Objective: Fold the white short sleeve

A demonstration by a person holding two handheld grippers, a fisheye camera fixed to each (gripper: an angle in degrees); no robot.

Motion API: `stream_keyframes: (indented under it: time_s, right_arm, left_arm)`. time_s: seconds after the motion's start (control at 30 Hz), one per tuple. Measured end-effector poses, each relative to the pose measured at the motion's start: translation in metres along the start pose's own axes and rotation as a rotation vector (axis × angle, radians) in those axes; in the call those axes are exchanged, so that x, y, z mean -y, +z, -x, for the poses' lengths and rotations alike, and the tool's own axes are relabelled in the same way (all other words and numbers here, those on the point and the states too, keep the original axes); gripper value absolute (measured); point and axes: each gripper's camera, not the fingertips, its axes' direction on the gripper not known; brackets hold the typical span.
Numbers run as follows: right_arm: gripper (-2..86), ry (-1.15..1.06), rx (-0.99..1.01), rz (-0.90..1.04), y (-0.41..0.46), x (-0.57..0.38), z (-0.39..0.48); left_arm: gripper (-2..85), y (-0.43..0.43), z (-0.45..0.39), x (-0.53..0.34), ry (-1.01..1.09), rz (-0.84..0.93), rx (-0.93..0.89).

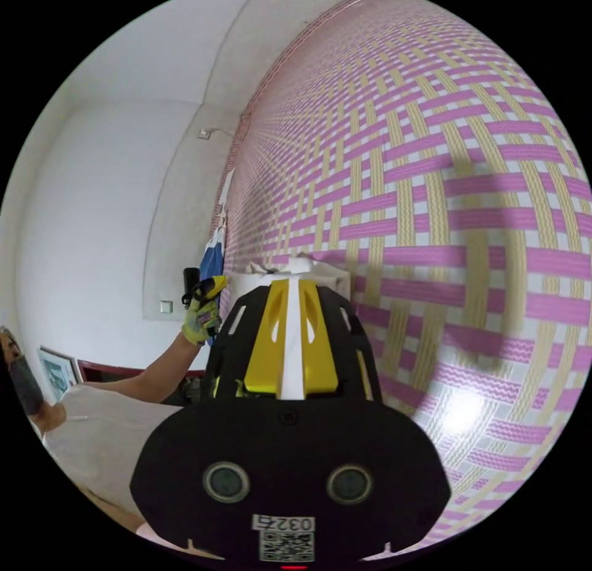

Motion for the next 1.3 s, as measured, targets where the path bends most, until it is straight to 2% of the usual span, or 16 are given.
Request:
stream_keyframes:
  time_s: [0.1,0.23,0.37,0.5,0.63,0.73,0.83,0.87,0.97,1.03,1.2,1.3]
  right_arm:
    - [1.4,0.038,-0.064,0.029,0.025,0.012,0.0]
    - [2.4,0.032,-0.062,0.001,0.035,0.01,0.01]
    - [3.5,-0.069,-0.021,-0.058,0.008,-0.031,0.036]
    - [2.5,-0.115,0.0,-0.038,-0.012,-0.096,0.047]
    - [2.2,-0.118,0.007,0.029,0.0,-0.165,0.053]
    - [3.6,-0.016,-0.07,0.112,0.027,-0.189,0.043]
    - [5.4,0.027,0.031,-0.031,0.014,-0.209,0.044]
    - [6.1,0.039,-0.002,-0.08,0.006,-0.216,0.048]
    - [7.8,0.089,-0.1,-0.11,-0.001,-0.23,0.052]
    - [8.0,0.117,-0.078,-0.091,0.004,-0.233,0.049]
    - [2.1,0.114,-0.04,-0.047,0.032,-0.237,0.061]
    - [-0.2,0.104,-0.05,-0.064,0.034,-0.25,0.07]
  left_arm:
    - [-0.9,0.011,-0.001,-0.001,-0.08,0.034,0.234]
    - [-0.9,0.002,0.0,-0.021,-0.104,-0.022,0.167]
    - [-0.9,-0.03,-0.021,-0.062,-0.094,-0.122,0.076]
    - [-0.9,-0.039,-0.054,-0.11,-0.034,-0.086,0.028]
    - [-0.9,-0.012,-0.078,-0.161,-0.037,0.039,0.07]
    - [-0.8,0.0,-0.071,-0.184,-0.105,0.068,0.139]
    - [-0.5,-0.016,-0.081,-0.196,-0.116,-0.041,0.097]
    - [-0.2,-0.024,-0.089,-0.199,-0.106,-0.067,0.123]
    - [3.3,-0.04,-0.101,-0.202,-0.119,-0.074,0.212]
    - [3.9,-0.041,-0.103,-0.201,-0.122,-0.068,0.201]
    - [2.3,-0.025,-0.115,-0.187,-0.117,-0.03,0.188]
    - [1.1,-0.002,-0.135,-0.178,-0.064,0.067,0.185]
